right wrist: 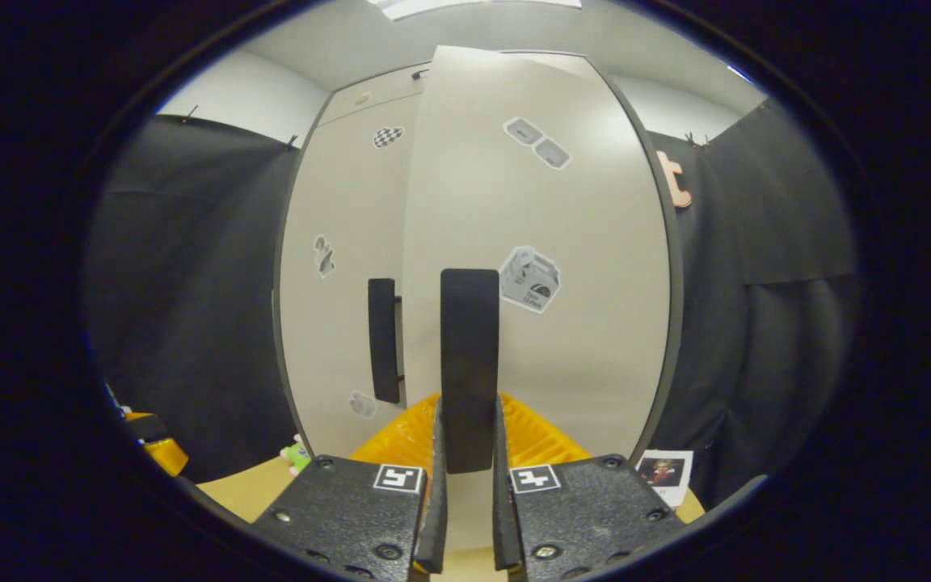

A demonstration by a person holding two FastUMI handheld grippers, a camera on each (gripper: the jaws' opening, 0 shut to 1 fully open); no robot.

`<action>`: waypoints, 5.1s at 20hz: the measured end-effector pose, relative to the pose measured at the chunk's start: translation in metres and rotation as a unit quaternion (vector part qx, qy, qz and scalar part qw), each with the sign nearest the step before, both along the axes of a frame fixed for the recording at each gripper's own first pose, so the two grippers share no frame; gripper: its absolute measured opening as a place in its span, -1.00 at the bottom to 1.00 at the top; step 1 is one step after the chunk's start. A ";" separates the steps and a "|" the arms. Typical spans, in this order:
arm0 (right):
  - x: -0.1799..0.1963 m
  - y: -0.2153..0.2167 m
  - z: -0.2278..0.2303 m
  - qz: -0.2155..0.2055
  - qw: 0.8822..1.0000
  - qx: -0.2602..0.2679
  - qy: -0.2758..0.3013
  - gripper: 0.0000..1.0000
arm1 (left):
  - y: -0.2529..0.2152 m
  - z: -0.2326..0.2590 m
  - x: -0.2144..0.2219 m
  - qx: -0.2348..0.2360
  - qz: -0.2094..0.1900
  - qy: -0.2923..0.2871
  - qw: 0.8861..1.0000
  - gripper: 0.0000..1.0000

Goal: Open the right door of the double-door shoe cabinet with the right hand, and open the left door with the left hand.

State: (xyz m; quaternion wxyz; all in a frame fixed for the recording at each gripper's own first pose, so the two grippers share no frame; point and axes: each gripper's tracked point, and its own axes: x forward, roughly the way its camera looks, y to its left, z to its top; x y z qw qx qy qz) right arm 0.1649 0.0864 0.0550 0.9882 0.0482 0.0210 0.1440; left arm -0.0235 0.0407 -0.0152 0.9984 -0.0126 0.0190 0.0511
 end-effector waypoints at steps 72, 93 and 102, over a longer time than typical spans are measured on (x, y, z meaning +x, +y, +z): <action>-0.171 -0.117 -0.085 -0.096 0.995 -0.027 0.010 0.92 | -0.139 0.067 0.239 0.027 -0.106 -0.004 0.994 0.90; -0.165 -0.151 -0.110 -0.119 0.992 0.005 0.039 0.92 | -0.129 0.056 0.267 0.019 -0.078 -0.003 0.997 -0.88; -0.171 -0.154 -0.118 -0.119 0.992 0.001 0.040 1.00 | -0.125 0.066 0.219 0.035 -0.078 0.015 0.996 -0.80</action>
